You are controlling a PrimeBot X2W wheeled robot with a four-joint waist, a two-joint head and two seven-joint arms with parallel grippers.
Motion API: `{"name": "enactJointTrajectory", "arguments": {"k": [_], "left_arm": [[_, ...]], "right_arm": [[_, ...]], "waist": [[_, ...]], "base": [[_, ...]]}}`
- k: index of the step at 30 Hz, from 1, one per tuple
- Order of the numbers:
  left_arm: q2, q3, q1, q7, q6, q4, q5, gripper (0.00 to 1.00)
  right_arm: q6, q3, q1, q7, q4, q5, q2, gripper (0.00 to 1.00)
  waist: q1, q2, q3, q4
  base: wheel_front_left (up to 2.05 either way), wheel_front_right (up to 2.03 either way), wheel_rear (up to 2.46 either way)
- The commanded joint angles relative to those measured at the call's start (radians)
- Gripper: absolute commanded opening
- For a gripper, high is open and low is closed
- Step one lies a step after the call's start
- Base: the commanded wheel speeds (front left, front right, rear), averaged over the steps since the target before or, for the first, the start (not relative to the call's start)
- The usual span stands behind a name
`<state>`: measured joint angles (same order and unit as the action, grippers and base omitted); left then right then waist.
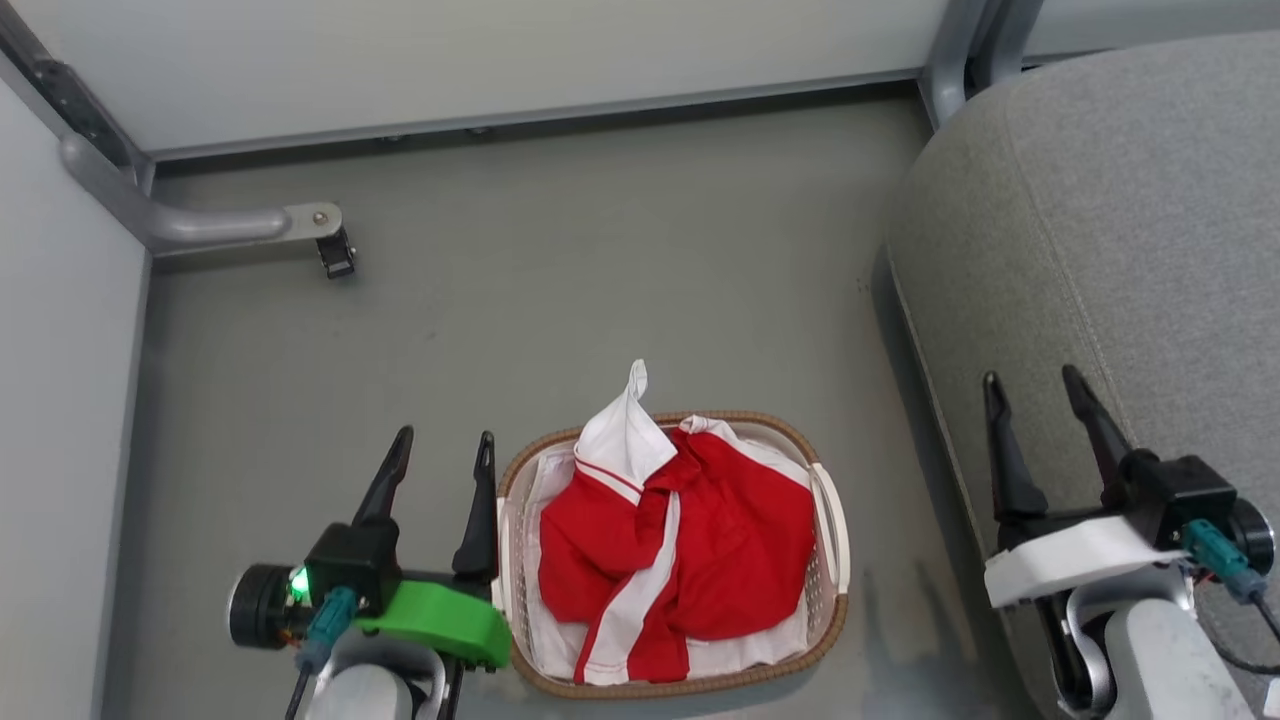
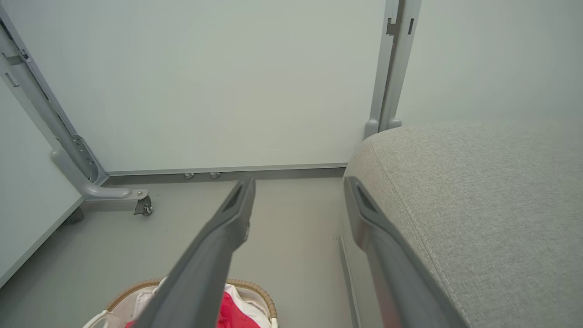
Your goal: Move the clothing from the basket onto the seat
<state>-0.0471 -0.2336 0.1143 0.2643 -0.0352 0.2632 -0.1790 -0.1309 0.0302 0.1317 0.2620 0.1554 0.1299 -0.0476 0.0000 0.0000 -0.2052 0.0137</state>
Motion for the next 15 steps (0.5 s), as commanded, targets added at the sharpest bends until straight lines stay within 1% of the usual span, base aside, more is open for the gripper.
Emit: {"name": "enactJointTrajectory", "arguments": {"k": [1,3,4,6,10,13,15], "left_arm": [[-0.006,-0.005,0.049,0.0,-0.007,0.0,0.011,1.0],[-0.006,-0.015,0.098,0.0,-0.018,0.01,0.001,1.0],[-0.006,-0.044,0.158,0.0,-0.031,0.026,0.023,1.0],[-0.006,-0.072,0.222,0.0,-0.038,0.057,0.043,1.0],[-0.006,-0.119,0.305,0.0,-0.051,0.134,0.023,1.0],[-0.006,-0.162,0.362,0.0,-0.061,0.225,0.036,1.0],[-0.006,-0.188,0.391,0.0,-0.068,0.282,0.019,1.0]], "right_arm": [[0.0,0.008,0.036,0.005,-0.01,-0.008,-0.005,1.0],[0.0,0.02,0.07,0.005,-0.021,-0.01,-0.005,1.0],[0.0,0.038,0.106,0.005,-0.036,-0.011,-0.005,1.0],[0.0,0.049,0.139,0.004,-0.048,-0.016,-0.004,1.0],[0.0,0.056,0.183,0.003,-0.059,-0.008,-0.004,1.0],[0.0,0.045,0.207,0.003,-0.064,0.001,-0.004,1.0],[0.0,0.043,0.22,0.003,-0.069,0.004,-0.005,1.0]], "waist": [[0.0,0.0,-0.134,-0.018],[0.0,0.0,-0.192,-0.025],[0.0,0.0,-0.254,-0.029],[0.0,0.0,-0.314,-0.035],[0.0,0.0,-0.39,-0.051],[0.0,0.0,-0.441,-0.066],[0.0,0.0,-0.468,-0.074]], "base": [[0.0,0.0,0.0],[0.0,0.0,0.0],[0.0,0.0,0.0],[0.0,0.0,0.0],[0.0,0.0,0.0],[0.0,0.0,0.0],[0.0,0.0,0.0]]}}
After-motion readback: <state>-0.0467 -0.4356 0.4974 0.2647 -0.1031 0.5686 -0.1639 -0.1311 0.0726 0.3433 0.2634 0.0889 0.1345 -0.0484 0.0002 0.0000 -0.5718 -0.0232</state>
